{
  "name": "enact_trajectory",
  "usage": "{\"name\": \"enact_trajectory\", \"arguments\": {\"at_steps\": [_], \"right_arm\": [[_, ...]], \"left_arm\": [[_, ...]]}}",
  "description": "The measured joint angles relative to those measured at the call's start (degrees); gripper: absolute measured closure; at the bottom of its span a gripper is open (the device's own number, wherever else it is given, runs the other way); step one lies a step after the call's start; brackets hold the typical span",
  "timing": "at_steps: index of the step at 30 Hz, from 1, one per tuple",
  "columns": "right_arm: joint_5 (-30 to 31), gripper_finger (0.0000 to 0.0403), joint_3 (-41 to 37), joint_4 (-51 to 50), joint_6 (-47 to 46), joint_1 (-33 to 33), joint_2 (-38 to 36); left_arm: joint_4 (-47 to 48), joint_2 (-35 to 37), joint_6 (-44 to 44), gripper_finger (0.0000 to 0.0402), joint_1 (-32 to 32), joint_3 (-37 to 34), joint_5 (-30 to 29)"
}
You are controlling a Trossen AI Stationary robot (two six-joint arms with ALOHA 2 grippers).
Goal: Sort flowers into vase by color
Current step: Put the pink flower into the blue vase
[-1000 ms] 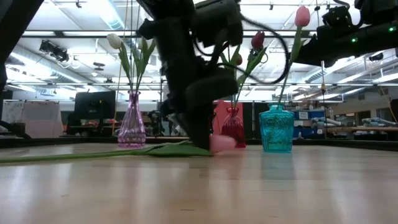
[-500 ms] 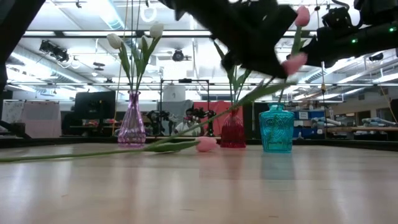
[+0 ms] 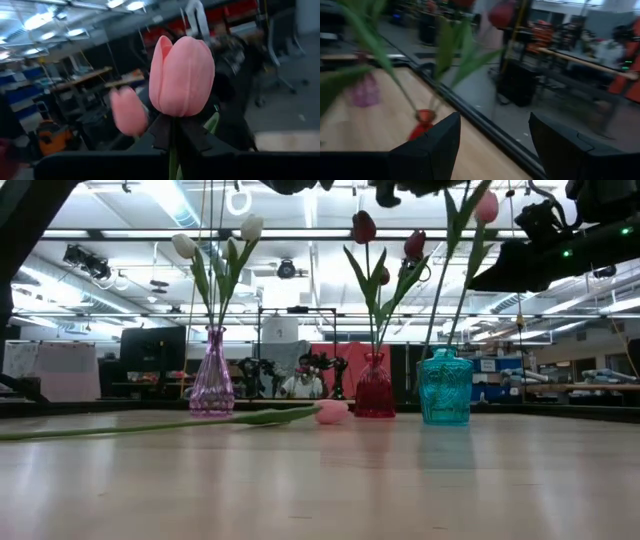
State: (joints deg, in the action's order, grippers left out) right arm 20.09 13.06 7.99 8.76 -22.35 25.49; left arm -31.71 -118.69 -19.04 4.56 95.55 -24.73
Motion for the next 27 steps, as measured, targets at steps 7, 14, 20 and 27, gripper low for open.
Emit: {"name": "enact_trajectory", "arguments": {"at_steps": [7,14,20,27], "right_arm": [[2.5,0.0156,0.0,0.04,1.52,0.0,0.0],[1.06,0.0156,0.0,0.04,1.34,0.0,-0.02],[-0.67,0.0159,0.0,0.2,1.3,0.0,0.0],[-0.68,0.016,0.0,0.5,1.3,0.0,0.0]], "left_arm": [[-4.94,0.52,0.14,0.0379,-0.17,1.09,-1.28],[-3.76,0.7,-2.66,0.0379,-0.13,5.14,-1.44],[-2.64,0.7,-3.58,0.0379,-0.13,6.1,-1.42],[-1.36,0.7,-6.06,0.0379,-0.18,7.6,-1.43]]}}
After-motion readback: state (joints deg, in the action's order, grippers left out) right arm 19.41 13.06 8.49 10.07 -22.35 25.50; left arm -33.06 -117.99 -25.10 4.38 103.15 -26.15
